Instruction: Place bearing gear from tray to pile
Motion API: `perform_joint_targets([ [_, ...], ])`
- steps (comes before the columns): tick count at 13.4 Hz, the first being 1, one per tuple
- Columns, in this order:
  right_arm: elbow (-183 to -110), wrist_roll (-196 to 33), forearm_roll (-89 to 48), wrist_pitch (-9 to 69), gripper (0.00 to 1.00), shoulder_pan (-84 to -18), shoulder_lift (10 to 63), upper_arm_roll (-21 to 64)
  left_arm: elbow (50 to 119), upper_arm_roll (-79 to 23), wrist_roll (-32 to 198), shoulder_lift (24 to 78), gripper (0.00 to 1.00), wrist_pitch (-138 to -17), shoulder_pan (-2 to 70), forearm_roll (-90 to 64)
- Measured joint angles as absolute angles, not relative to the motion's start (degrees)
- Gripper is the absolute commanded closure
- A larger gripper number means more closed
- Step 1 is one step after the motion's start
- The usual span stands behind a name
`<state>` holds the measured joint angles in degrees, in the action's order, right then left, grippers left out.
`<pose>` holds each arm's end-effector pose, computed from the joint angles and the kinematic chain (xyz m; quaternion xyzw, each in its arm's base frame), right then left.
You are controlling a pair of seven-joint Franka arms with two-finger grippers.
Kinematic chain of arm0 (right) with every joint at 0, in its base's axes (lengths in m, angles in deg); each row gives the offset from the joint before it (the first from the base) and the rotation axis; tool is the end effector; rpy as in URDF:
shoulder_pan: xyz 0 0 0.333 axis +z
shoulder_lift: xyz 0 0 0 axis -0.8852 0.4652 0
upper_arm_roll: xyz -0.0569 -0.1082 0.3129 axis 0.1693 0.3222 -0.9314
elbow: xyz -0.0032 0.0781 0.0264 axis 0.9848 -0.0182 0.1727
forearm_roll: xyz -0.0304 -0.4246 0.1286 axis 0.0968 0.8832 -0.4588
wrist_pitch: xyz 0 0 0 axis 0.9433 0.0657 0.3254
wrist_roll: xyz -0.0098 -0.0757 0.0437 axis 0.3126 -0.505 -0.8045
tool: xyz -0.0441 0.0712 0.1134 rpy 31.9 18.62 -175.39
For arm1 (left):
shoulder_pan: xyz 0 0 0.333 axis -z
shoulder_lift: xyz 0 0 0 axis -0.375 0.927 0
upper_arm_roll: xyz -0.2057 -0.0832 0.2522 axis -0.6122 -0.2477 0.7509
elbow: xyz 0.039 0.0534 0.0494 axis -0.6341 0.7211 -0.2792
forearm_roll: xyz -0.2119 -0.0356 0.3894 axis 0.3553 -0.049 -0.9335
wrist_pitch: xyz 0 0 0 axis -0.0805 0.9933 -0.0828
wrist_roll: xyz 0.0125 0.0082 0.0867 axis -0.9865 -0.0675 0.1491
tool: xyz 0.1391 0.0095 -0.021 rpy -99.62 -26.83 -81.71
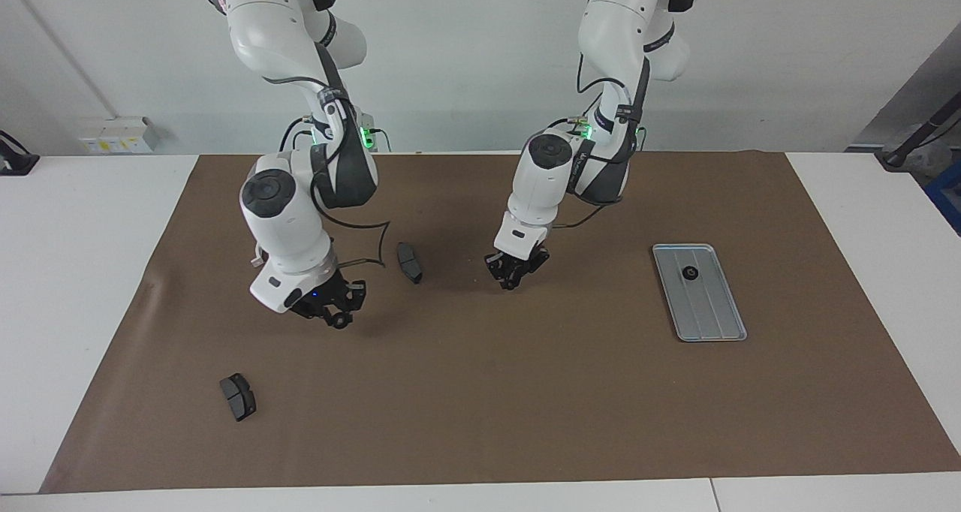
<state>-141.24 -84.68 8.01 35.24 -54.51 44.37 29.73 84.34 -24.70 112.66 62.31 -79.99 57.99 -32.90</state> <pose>0.7113 0.0835 0.3170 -0.9961 -0.0864 -0.0135 0.0122 0.5646 -0.4075 0.2749 0.9891 0.1112 0.0515 0.0816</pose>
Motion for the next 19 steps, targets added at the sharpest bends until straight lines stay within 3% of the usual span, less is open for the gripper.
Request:
perform_joint_targets([
  [2,-143.74,-77.38,4.16,35.59,1.00,-54.63,43.91,33.52,84.33,-24.66,112.68,62.34,0.31,-80.02,57.99,-32.89],
  [5,-147.56,-70.76,3.03,40.56,0.96,-54.68,43.91,36.47,84.30,-24.51,112.70,62.34,0.33,-80.02,57.98,-32.89],
  [7,-149.26,-67.71,2.94,42.86,0.70,-54.73,44.42,38.17,83.97,-23.69,112.55,62.33,0.35,-79.22,57.72,-32.90],
  [9,-149.69,-66.89,2.92,43.91,0.33,-54.90,45.09,38.68,83.21,-22.78,109.18,62.14,0.36,-76.98,55.25,-32.94],
  [10,-149.69,-66.88,2.92,44.04,0.07,-54.90,45.29,38.67,82.89,-22.58,105.49,61.82,0.37,-75.22,52.72,-32.94],
  [11,-149.69,-66.88,2.92,44.11,0.00,-54.84,45.33,38.66,82.72,-22.47,100.77,61.21,0.37,-73.10,49.48,-32.94],
  [15,-149.26,-68.20,2.65,44.13,0.00,-54.17,44.60,38.47,82.64,-22.28,80.69,58.10,0.37,-64.64,37.43,-32.94],
  [19,-148.53,-82.24,2.59,43.01,0.00,-53.31,40.02,32.73,84.27,-22.20,63.01,55.32,0.37,-58.41,30.02,-32.94],
])
